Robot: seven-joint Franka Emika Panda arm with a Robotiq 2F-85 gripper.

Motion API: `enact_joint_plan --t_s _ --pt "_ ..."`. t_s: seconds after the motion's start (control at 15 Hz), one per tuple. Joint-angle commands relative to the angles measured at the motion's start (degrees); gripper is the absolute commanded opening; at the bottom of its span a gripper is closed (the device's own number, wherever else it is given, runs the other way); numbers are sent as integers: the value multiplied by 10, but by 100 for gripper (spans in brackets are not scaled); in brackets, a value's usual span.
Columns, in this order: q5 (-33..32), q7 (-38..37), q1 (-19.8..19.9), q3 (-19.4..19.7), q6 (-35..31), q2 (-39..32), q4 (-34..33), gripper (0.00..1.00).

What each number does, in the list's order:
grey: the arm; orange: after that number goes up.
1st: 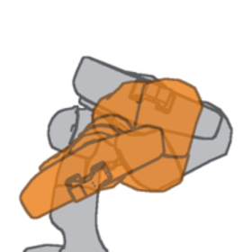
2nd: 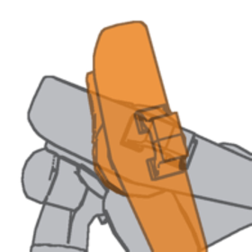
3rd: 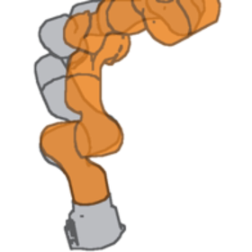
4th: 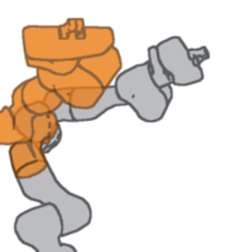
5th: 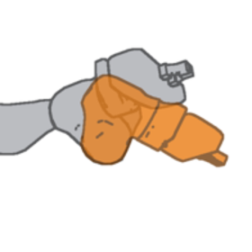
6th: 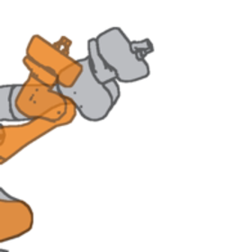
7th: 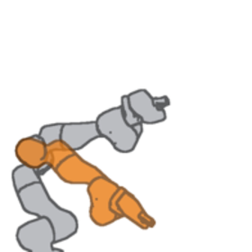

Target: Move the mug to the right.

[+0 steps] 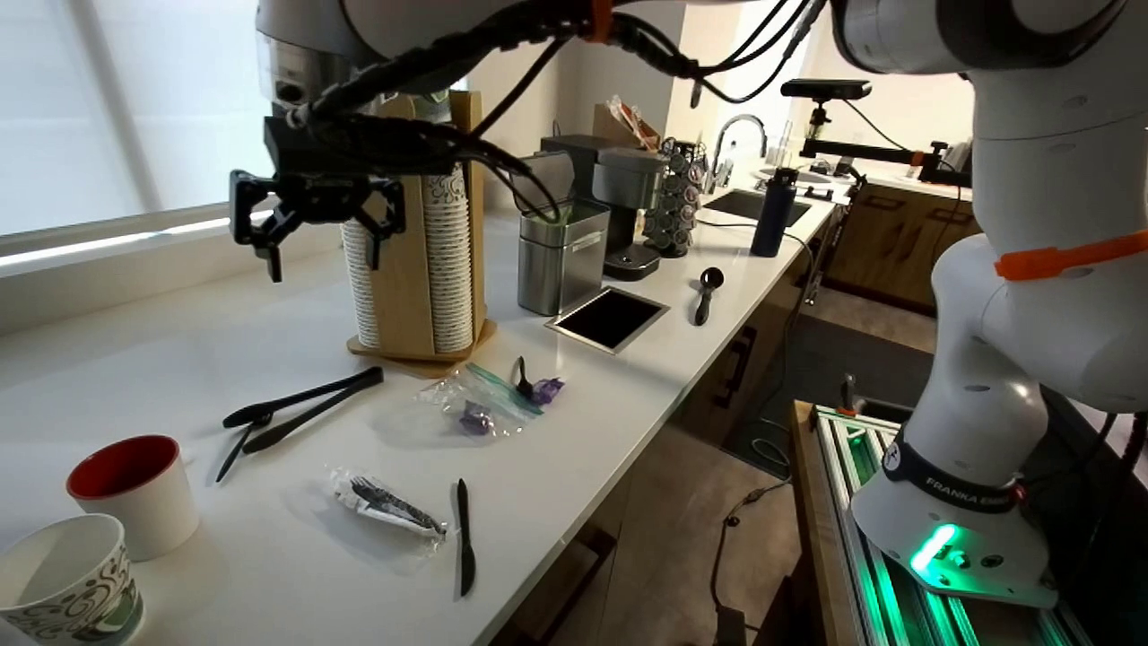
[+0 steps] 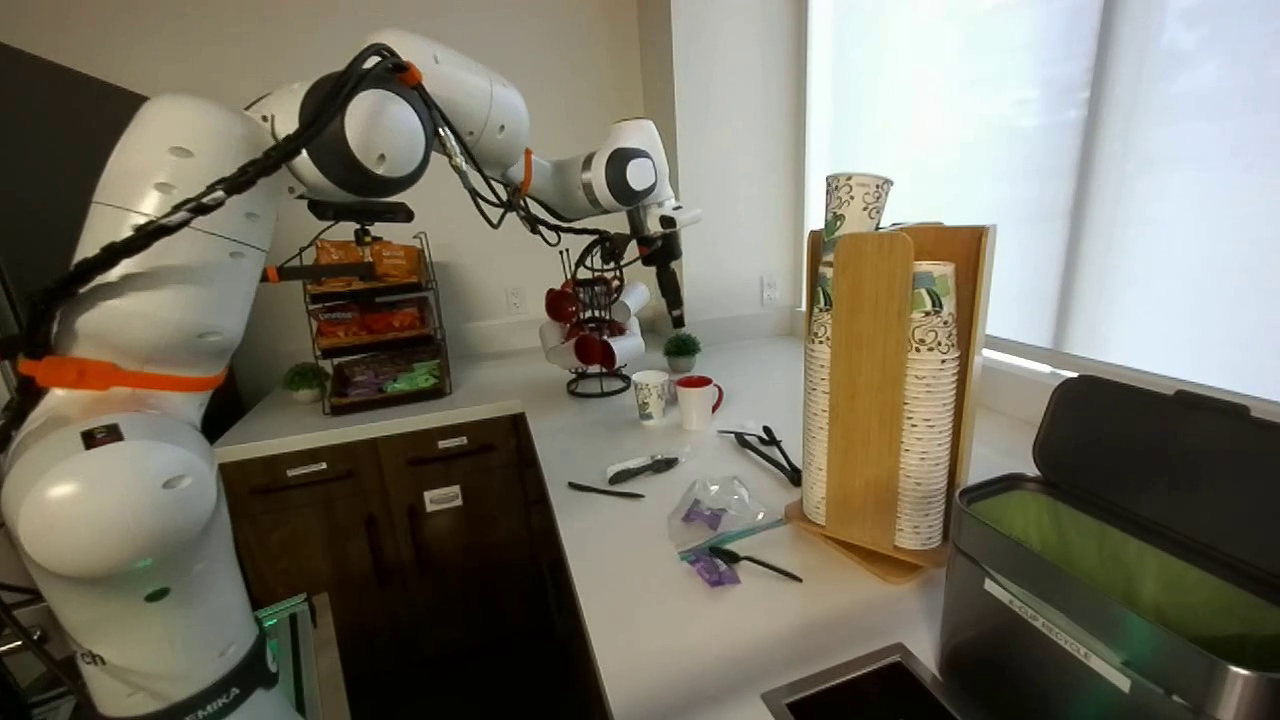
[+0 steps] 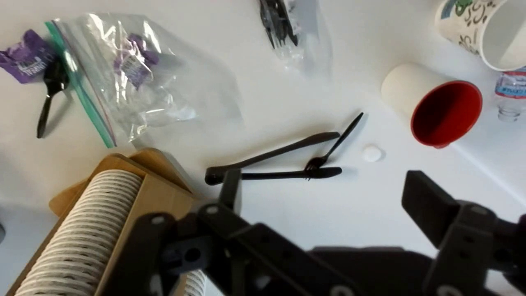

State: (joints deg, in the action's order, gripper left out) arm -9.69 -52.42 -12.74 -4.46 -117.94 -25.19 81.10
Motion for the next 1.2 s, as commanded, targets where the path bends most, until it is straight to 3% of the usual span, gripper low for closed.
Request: enact_joint_plan --t_s 0.0,0.27,0.33,0.73,0.87,1.13 --pt "10 -12 -19 20 40 -106 -142 100" --pt "89 71 3 -2 114 -191 -253 100" --pt "55 35 -6 9 64 -137 -169 100" --pt "59 41 -5 10 67 -146 -181 100" --pt "68 -7 -28 32 73 -212 -266 100" --pt "85 26 -31 22 81 -303 -373 100"
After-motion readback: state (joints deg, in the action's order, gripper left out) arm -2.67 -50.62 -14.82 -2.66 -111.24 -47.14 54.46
